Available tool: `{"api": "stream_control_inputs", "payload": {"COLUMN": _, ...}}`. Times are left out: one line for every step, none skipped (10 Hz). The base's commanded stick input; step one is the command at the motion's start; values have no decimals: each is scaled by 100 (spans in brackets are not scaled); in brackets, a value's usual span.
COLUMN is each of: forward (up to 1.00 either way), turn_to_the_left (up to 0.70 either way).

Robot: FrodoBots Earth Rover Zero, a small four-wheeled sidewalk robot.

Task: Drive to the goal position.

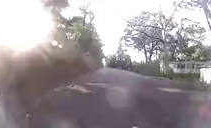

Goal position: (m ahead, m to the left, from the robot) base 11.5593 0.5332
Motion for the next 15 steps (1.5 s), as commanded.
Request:
{"api": "stream_control_inputs", "payload": {"forward": 70, "turn_to_the_left": 0}}
{"api": "stream_control_inputs", "payload": {"forward": 70, "turn_to_the_left": 0}}
{"api": "stream_control_inputs", "payload": {"forward": 70, "turn_to_the_left": 0}}
{"api": "stream_control_inputs", "payload": {"forward": 70, "turn_to_the_left": 0}}
{"api": "stream_control_inputs", "payload": {"forward": 70, "turn_to_the_left": 0}}
{"api": "stream_control_inputs", "payload": {"forward": 70, "turn_to_the_left": 0}}
{"api": "stream_control_inputs", "payload": {"forward": 70, "turn_to_the_left": 0}}
{"api": "stream_control_inputs", "payload": {"forward": 70, "turn_to_the_left": 0}}
{"api": "stream_control_inputs", "payload": {"forward": 70, "turn_to_the_left": 0}}
{"api": "stream_control_inputs", "payload": {"forward": 70, "turn_to_the_left": 0}}
{"api": "stream_control_inputs", "payload": {"forward": 70, "turn_to_the_left": 0}}
{"api": "stream_control_inputs", "payload": {"forward": 70, "turn_to_the_left": 0}}
{"api": "stream_control_inputs", "payload": {"forward": 70, "turn_to_the_left": 0}}
{"api": "stream_control_inputs", "payload": {"forward": 70, "turn_to_the_left": 0}}
{"api": "stream_control_inputs", "payload": {"forward": 70, "turn_to_the_left": 0}}
